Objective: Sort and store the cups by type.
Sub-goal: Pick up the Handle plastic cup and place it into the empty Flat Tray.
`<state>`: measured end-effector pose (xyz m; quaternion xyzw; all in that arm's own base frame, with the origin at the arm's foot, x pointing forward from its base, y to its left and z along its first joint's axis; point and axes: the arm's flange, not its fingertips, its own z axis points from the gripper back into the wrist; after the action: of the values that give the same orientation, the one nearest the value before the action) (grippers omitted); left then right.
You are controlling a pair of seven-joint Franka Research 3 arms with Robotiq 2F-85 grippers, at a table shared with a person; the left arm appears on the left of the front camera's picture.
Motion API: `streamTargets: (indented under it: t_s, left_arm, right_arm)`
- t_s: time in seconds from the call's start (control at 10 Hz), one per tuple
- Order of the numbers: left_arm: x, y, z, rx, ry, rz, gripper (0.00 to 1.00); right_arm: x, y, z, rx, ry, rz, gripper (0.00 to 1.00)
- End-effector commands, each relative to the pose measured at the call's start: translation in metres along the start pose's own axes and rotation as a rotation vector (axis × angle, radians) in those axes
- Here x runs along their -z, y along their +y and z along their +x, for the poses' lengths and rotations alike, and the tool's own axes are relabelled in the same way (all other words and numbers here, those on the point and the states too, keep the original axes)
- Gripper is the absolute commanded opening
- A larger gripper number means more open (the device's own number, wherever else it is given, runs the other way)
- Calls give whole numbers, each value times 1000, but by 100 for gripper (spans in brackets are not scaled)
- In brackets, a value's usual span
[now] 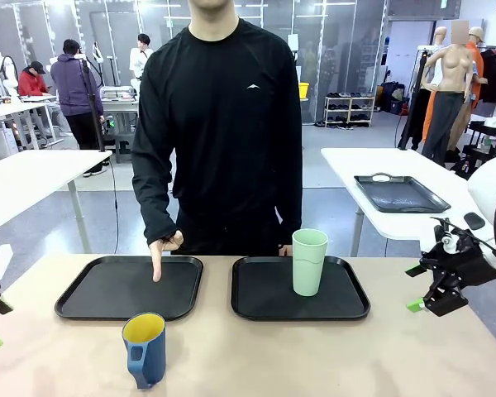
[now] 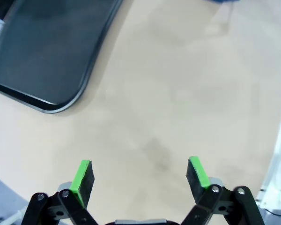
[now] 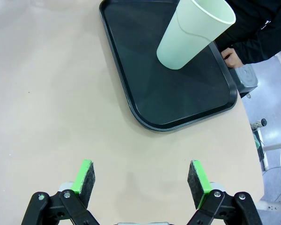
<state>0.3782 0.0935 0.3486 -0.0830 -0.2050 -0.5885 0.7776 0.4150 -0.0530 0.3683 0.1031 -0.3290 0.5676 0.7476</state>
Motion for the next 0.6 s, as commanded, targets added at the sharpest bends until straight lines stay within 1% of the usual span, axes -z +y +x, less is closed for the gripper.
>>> streamTargets:
  t_s: [0.0,0.1,0.2,0.3,0.5]
  left_arm:
    - [28,-29,-18,61,-145,31,100]
    - [32,-33,-21,63,-247,22,100]
    - [36,-37,-24,70,-375,6,100]
    - [43,-42,-27,76,-497,35,100]
    - [57,-50,-30,34,-587,15,100]
  right_arm:
    - [2,-2,-1,2,-1,-2,100]
    - [2,-2,-1,2,-1,-2,100]
    - [2,-2,-1,2,-1,-2,100]
    - [2,-2,-1,2,-1,-2,100]
    - [2,-2,-1,2,-1,-2,100]
